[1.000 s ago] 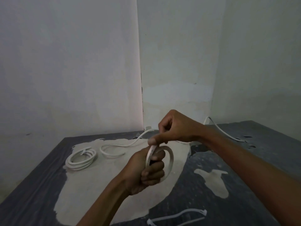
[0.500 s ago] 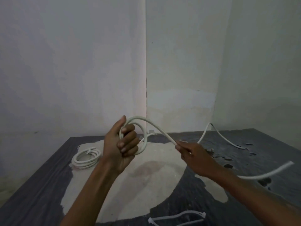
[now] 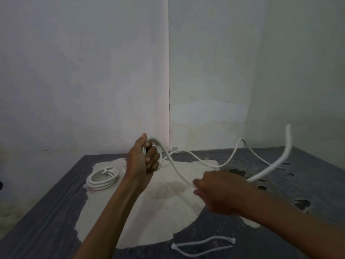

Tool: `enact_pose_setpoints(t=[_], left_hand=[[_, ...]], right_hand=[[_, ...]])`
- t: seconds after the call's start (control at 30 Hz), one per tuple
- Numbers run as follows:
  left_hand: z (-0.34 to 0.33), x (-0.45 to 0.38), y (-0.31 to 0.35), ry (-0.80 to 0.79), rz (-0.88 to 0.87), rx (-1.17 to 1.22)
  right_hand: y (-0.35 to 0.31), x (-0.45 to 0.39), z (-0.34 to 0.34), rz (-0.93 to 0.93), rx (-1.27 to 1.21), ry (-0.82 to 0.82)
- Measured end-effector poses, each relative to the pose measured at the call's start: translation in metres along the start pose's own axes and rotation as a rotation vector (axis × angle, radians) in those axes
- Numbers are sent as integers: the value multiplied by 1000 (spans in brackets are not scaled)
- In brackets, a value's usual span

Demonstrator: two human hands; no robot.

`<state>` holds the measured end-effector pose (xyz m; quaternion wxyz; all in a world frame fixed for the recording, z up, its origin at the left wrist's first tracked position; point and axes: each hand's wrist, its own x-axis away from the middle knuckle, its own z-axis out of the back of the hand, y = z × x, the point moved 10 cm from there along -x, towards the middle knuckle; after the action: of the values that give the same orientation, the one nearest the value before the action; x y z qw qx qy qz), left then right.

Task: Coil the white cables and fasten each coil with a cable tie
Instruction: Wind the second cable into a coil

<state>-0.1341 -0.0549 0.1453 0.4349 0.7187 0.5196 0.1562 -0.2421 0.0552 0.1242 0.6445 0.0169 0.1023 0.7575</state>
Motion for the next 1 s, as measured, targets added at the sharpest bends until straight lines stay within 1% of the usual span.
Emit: enact_pose_setpoints(t=[0.03,0.1,0.17,0.27,0.37,0.43,0.5,0.53,0.6,0.63,0.7,0.8,0.9,1.0], left_hand=[[-1,-1,-4,12,-5,-66],[-3,-1,-13,7,14,-225],[-5,2,-23,-26,50,-350],[-14,12,-37,-116,100,-425],[-24,22,-46,-135,98,-623],[-29,26,-46,-143,60,-735],[-38,32,-43,-198,12,-794],[-44,36,-46,-249,29,-781],[-51,46,-60,-317,177,-598],[-52,50,-65,-319,245,-492],[-50,51,-71,-315,290,-361],[-60,54,-72,-380,325,-282],[-60,56,-77,-392,377,-269],[-52,59,-90,-376,432,-229]], right_hand=[[-15,2,1,56,25,-33],[-40,5,9,176,78,-42],[-56,10,22,274,115,-17],[-65,15,40,370,94,69],[-67,9,56,396,-56,133],[-56,2,62,362,-165,150],[-39,-3,70,323,-231,195],[-31,-4,77,312,-259,234],[-13,-7,91,292,-343,313],[-4,-10,96,277,-409,340],[10,-14,98,252,-549,370],[26,-15,90,214,-722,410],[34,-12,78,193,-859,420],[30,-11,69,169,-856,377]])
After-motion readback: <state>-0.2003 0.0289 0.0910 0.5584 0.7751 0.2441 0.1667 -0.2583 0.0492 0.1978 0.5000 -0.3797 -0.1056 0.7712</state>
